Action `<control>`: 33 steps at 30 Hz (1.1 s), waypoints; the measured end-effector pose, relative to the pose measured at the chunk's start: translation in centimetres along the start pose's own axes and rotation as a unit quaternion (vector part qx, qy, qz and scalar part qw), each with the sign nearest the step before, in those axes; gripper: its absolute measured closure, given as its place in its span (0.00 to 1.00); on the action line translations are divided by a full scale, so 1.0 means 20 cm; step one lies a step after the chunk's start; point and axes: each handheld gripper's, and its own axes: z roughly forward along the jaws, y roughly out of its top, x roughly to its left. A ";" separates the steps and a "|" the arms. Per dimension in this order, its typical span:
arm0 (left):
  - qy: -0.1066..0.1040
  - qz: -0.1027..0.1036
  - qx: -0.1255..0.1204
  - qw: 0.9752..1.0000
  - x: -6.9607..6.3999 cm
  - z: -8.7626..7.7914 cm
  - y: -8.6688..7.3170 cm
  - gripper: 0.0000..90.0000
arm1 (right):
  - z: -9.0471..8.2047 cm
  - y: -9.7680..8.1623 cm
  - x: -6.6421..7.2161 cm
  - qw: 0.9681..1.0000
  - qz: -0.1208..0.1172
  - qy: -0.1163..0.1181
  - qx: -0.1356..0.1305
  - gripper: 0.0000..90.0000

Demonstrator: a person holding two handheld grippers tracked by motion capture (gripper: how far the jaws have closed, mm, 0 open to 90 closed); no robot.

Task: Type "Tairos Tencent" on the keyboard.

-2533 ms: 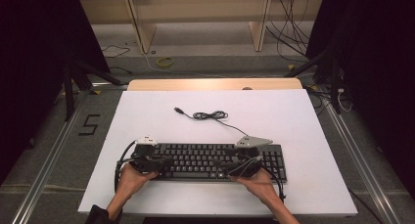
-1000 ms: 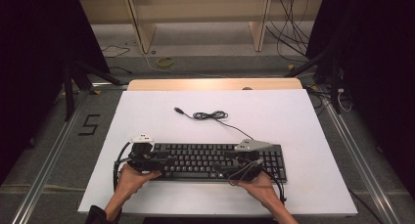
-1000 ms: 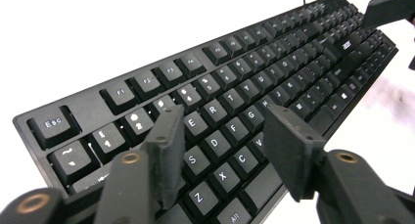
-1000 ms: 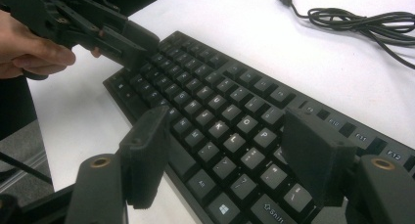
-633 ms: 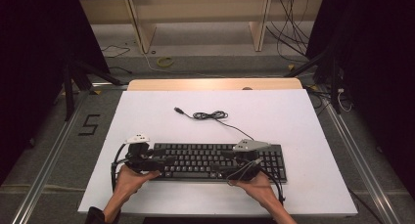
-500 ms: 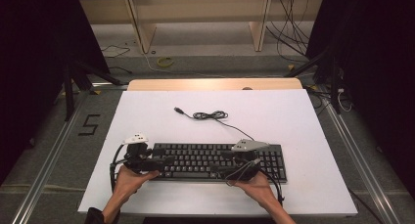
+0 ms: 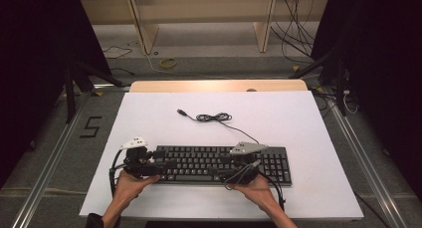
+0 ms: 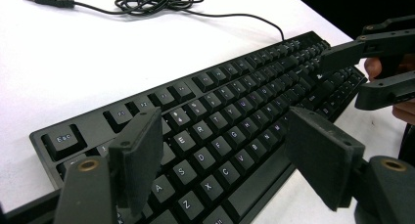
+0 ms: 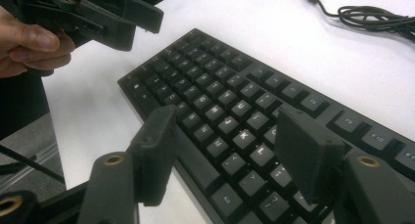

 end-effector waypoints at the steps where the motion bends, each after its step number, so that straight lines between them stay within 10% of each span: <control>1: 0.000 0.000 -0.002 1.000 0.00 0.00 0.00 0.33 | 0.00 0.00 0.00 1.000 0.000 0.001 0.001 0.48; 33: -0.008 0.016 -0.022 1.000 -0.01 -0.05 -0.04 0.30 | 0.18 0.02 0.11 0.997 -0.041 0.032 0.056 0.93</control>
